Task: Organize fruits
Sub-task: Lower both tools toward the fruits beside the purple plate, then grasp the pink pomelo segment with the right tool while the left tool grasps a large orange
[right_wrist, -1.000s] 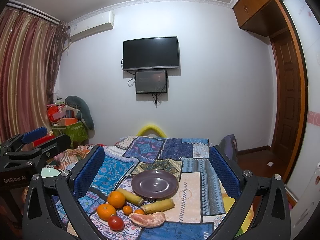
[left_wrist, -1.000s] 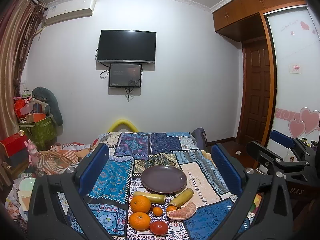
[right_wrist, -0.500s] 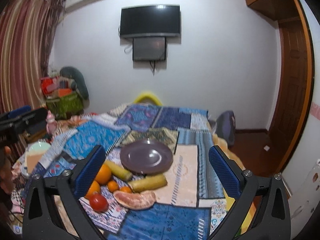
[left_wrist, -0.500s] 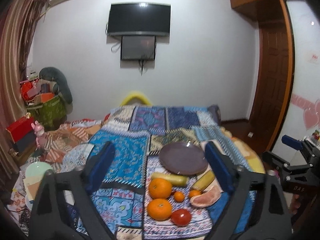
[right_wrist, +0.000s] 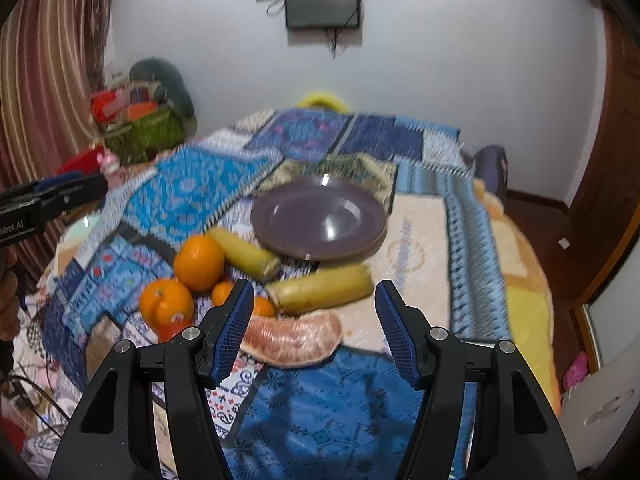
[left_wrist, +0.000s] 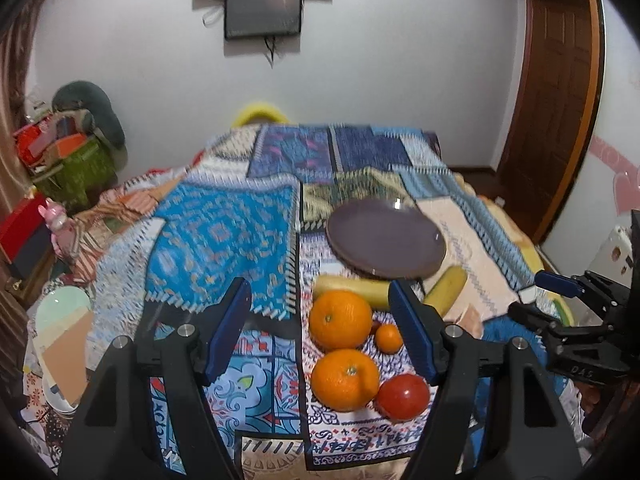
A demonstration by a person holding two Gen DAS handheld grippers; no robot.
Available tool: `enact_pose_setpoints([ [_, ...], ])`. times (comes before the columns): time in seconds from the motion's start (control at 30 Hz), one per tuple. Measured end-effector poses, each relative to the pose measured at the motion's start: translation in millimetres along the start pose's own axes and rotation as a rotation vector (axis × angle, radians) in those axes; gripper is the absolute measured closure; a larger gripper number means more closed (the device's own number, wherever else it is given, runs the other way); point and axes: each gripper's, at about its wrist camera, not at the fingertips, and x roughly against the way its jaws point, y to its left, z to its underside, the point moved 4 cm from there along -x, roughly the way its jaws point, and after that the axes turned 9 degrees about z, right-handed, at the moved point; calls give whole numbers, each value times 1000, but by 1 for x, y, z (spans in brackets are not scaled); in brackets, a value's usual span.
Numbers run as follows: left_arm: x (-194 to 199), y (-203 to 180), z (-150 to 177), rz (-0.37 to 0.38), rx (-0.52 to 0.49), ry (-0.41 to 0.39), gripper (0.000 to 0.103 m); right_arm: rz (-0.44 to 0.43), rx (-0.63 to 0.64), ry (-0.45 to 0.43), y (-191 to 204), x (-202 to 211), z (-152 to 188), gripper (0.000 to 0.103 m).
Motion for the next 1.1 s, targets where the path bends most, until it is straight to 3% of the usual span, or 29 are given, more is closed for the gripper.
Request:
enact_pose_setpoints([
  [0.13, -22, 10, 11, 27, 17, 78, 32, -3, 25, 63, 12, -24, 8, 19],
  [0.3, -41, 19, 24, 44, 33, 143, 32, 22, 67, 122, 28, -52, 13, 13],
  [0.67, -83, 23, 35, 76, 49, 247, 31, 0, 109, 197, 45, -82, 20, 10],
  [1.1, -129, 9, 40, 100, 30, 325, 31, -10, 50, 223, -6, -79, 36, 9],
])
